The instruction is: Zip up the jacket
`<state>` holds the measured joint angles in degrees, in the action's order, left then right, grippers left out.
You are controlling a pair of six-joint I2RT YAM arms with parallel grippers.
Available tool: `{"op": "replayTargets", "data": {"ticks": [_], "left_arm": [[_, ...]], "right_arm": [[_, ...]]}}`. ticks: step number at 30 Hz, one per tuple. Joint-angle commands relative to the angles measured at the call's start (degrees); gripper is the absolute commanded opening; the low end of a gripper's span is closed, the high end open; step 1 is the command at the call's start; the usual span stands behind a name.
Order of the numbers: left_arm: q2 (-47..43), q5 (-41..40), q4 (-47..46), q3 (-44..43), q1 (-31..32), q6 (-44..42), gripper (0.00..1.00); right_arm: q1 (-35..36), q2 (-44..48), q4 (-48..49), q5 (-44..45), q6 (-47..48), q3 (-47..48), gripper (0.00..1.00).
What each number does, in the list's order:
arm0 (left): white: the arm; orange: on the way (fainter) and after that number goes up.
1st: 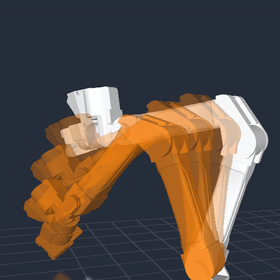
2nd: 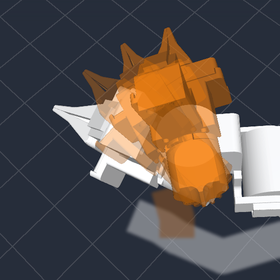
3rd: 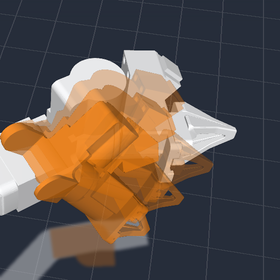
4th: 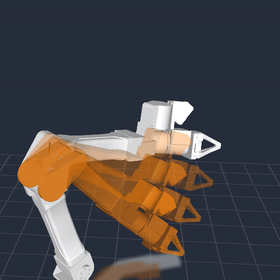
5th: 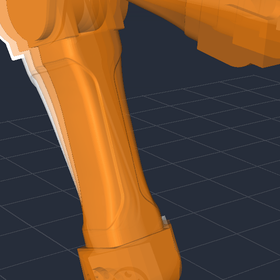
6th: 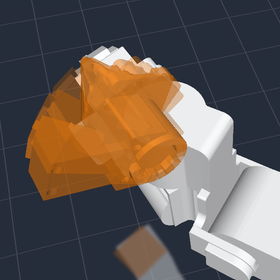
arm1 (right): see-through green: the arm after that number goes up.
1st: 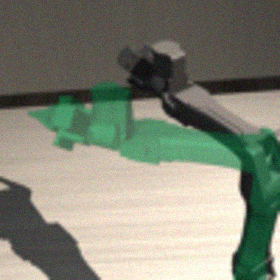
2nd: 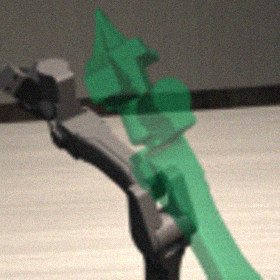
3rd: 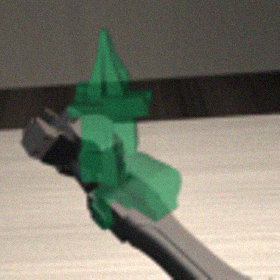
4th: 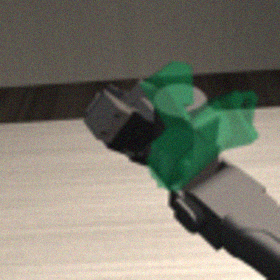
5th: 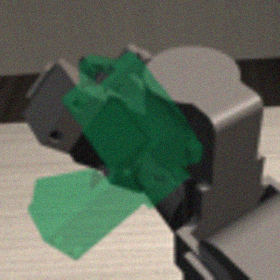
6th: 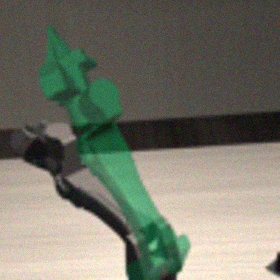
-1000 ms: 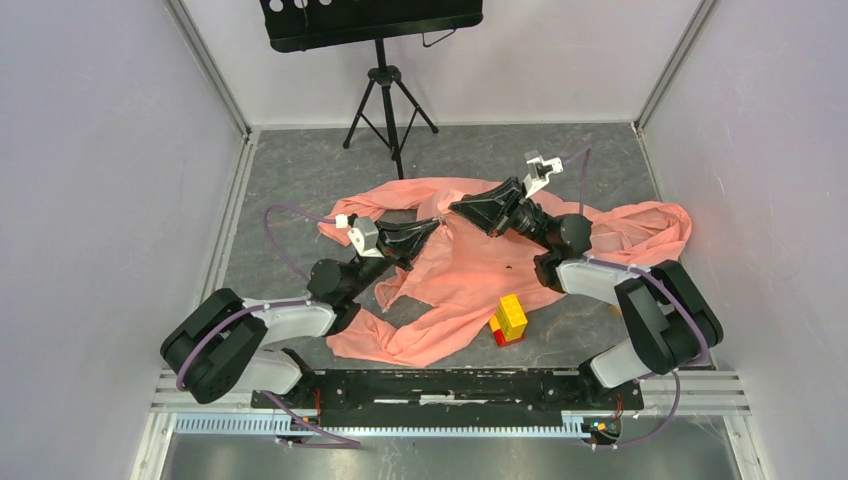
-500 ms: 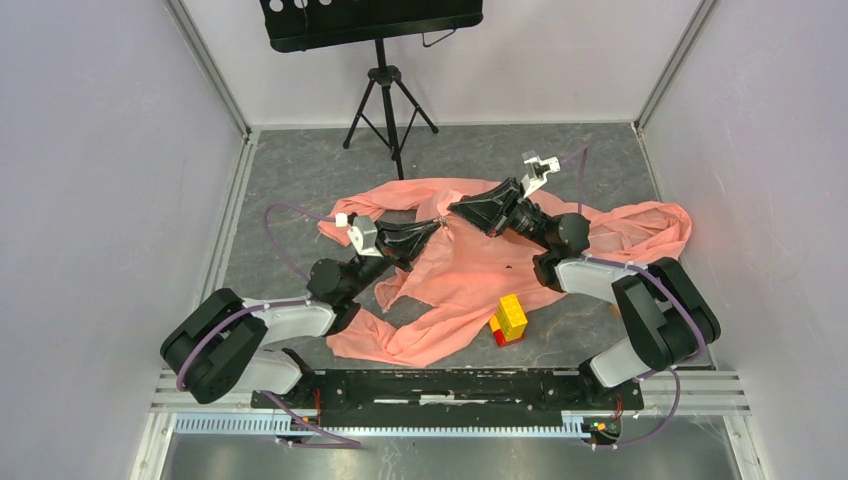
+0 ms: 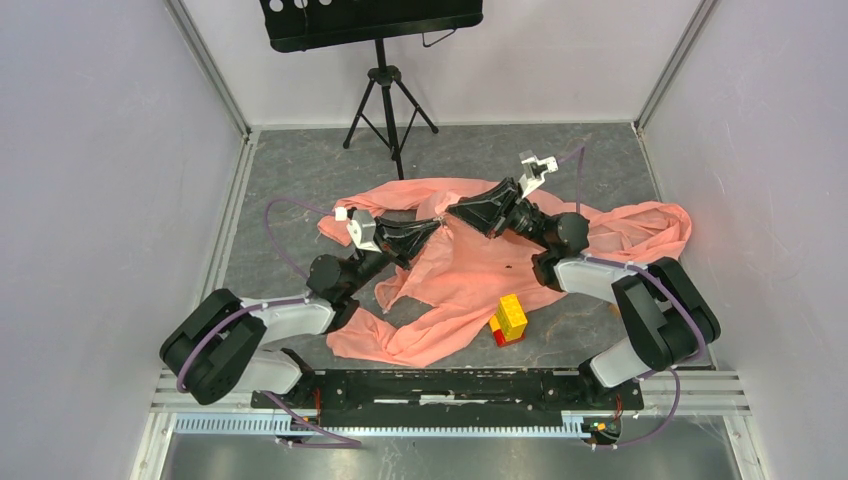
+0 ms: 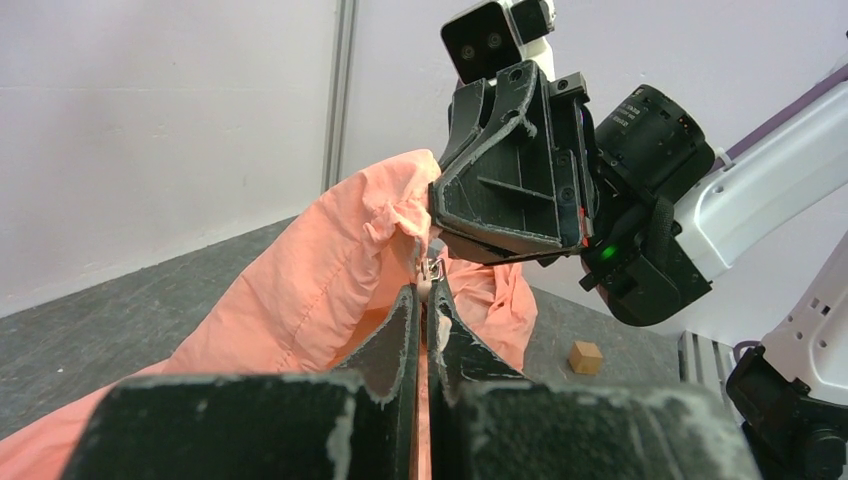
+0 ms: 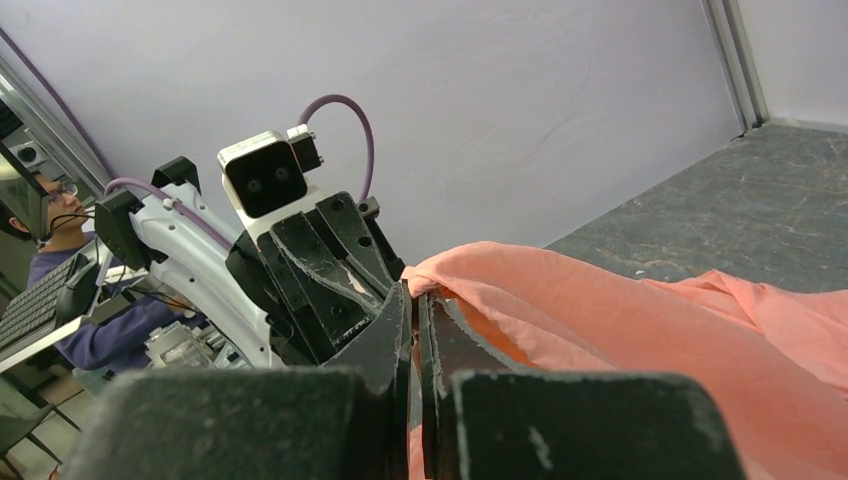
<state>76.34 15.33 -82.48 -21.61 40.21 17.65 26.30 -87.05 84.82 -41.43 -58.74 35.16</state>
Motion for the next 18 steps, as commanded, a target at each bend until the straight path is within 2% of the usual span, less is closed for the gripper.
{"op": "replayTargets", "data": {"ticks": [1, 14, 18], "left_arm": [[-1.67, 1.59, -1.32, -2.12, -0.22, 2.12, 0.02], [-2.90, 0.81, 0.76, -2.31, -0.22, 1.25, 0.02], [-3.71, -0.59, 1.06, -2.00, -0.24, 1.16, 0.02]], "right_arm": [[0.81, -0.26, 27.46, -1.21, 0.04, 2.59, 0.00], [2.76, -2.85, 27.49, -1.57, -2.98, 4.63, 0.00], [4.44, -2.49, 27.46, 0.29, -2.08, 2.63, 0.01]]}}
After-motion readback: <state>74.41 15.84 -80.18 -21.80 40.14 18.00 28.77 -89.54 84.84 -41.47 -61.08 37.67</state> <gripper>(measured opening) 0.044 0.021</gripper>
